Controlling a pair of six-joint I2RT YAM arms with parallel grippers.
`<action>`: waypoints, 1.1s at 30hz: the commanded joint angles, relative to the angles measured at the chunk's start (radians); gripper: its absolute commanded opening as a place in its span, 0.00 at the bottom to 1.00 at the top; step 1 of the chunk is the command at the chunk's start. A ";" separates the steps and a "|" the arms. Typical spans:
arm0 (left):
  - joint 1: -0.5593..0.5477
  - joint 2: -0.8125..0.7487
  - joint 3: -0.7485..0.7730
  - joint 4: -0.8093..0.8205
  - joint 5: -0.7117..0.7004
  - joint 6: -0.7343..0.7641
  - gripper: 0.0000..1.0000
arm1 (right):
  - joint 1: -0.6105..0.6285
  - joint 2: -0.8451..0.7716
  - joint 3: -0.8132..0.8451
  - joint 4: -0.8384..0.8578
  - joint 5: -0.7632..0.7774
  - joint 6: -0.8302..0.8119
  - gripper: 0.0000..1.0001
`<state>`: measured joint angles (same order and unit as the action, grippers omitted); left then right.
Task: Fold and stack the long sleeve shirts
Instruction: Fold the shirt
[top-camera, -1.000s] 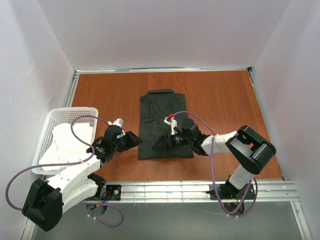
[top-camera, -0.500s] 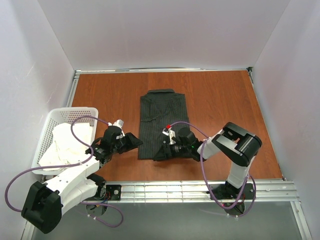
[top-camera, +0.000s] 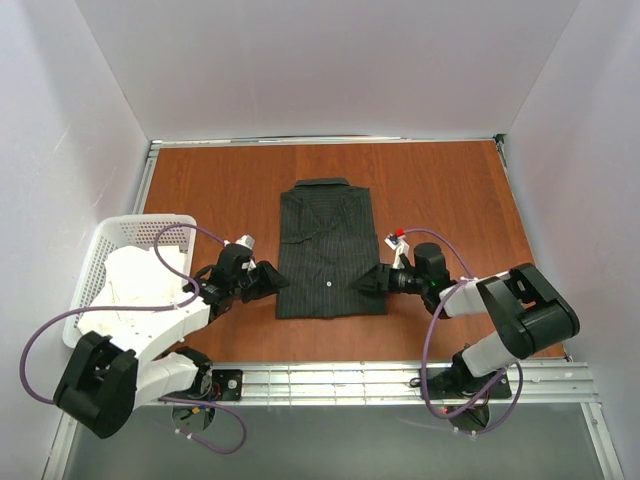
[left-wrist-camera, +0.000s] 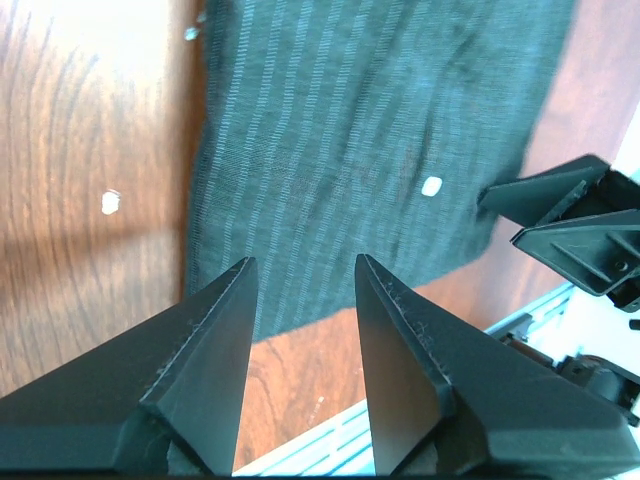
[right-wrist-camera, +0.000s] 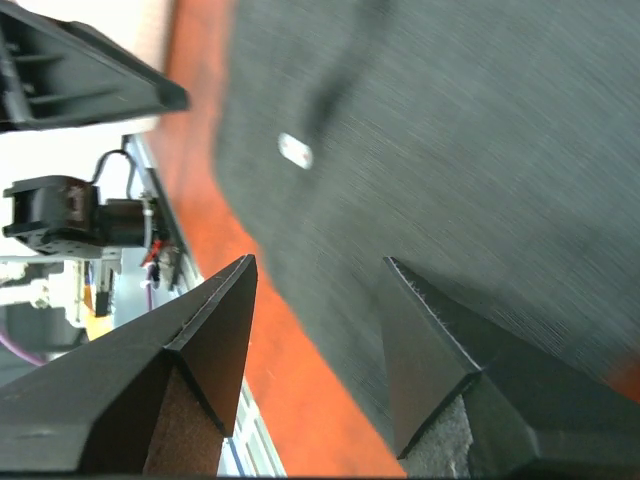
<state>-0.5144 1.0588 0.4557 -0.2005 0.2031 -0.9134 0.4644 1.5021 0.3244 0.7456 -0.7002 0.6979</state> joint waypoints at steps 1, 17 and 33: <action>-0.004 0.062 -0.001 0.048 0.007 0.012 0.38 | -0.088 0.041 -0.056 -0.031 -0.067 -0.064 0.46; -0.007 0.206 0.313 -0.036 -0.169 0.353 0.50 | -0.086 -0.347 0.074 -0.695 0.169 -0.216 0.44; -0.007 0.696 0.540 -0.014 -0.324 0.362 0.32 | 0.066 -0.218 0.088 -0.808 0.419 -0.161 0.18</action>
<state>-0.5190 1.7741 1.0061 -0.1799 -0.0414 -0.5186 0.5343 1.2232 0.3779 -0.0334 -0.3794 0.5671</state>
